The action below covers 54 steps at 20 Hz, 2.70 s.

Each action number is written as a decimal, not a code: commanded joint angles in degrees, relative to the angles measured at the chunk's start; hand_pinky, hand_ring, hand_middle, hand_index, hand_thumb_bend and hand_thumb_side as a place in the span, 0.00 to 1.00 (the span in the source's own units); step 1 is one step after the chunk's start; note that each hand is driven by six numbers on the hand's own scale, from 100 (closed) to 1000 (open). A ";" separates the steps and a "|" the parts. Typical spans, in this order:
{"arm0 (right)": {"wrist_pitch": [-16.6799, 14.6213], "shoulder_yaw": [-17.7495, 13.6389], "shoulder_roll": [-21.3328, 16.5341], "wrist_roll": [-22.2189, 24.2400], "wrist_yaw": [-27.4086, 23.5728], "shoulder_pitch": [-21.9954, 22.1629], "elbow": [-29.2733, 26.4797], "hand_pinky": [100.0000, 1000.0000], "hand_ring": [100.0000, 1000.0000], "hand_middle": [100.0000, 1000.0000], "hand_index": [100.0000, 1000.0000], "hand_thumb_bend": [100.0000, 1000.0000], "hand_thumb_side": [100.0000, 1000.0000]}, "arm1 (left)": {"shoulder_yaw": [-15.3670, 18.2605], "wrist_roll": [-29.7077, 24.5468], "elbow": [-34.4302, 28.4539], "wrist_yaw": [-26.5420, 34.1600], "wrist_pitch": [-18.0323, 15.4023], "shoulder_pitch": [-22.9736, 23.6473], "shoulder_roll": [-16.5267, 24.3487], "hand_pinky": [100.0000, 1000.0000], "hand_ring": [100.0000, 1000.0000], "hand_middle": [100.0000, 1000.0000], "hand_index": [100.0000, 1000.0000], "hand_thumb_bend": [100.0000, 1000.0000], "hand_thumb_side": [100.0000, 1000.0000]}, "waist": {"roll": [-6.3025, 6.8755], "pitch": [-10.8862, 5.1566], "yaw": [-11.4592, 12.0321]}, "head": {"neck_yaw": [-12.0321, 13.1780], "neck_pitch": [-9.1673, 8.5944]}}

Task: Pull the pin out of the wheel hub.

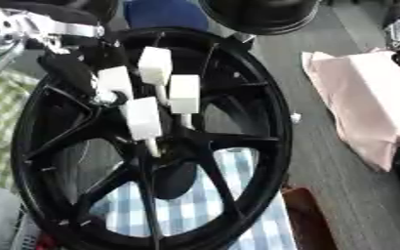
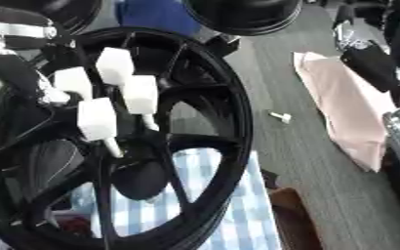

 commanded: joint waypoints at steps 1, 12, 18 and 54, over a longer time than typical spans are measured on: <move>0.05 -0.75 -0.84 -0.35 -0.22 -0.36 -1.07 0.88 0.75 0.74 0.76 0.07 0.30 | 0.19 -3.15 -0.14 0.39 3.17 -0.94 0.56 0.76 0.65 0.53 0.67 0.28 0.23 | 0.54 -0.05 -0.08 | 0.17 -0.58; 0.15 -0.75 -0.93 -0.59 -0.46 -0.42 -1.04 0.88 0.75 0.73 0.76 0.07 0.30 | 0.38 -3.15 -0.09 0.49 2.88 -1.06 0.62 0.73 0.56 0.38 0.50 0.20 0.20 | 0.63 -0.19 0.10 | 0.40 -0.49; 0.13 -0.85 -1.08 -0.73 -0.54 -0.30 -1.00 0.88 0.75 0.73 0.76 0.07 0.30 | 1.97 -3.15 -1.22 0.59 3.33 -1.45 1.46 0.71 0.51 0.32 0.38 0.18 0.11 | 0.77 -0.55 0.03 | 0.24 -0.26; -0.36 -2.91 -0.51 -2.54 -0.49 0.80 -1.05 0.88 0.75 0.73 0.76 0.07 0.27 | 48.19 38.96 -19.06 11.77 8.46 43.10 23.77 0.63 0.45 0.25 0.30 0.32 0.07 | -1.48 -1.39 2.71 | -2.25 2.52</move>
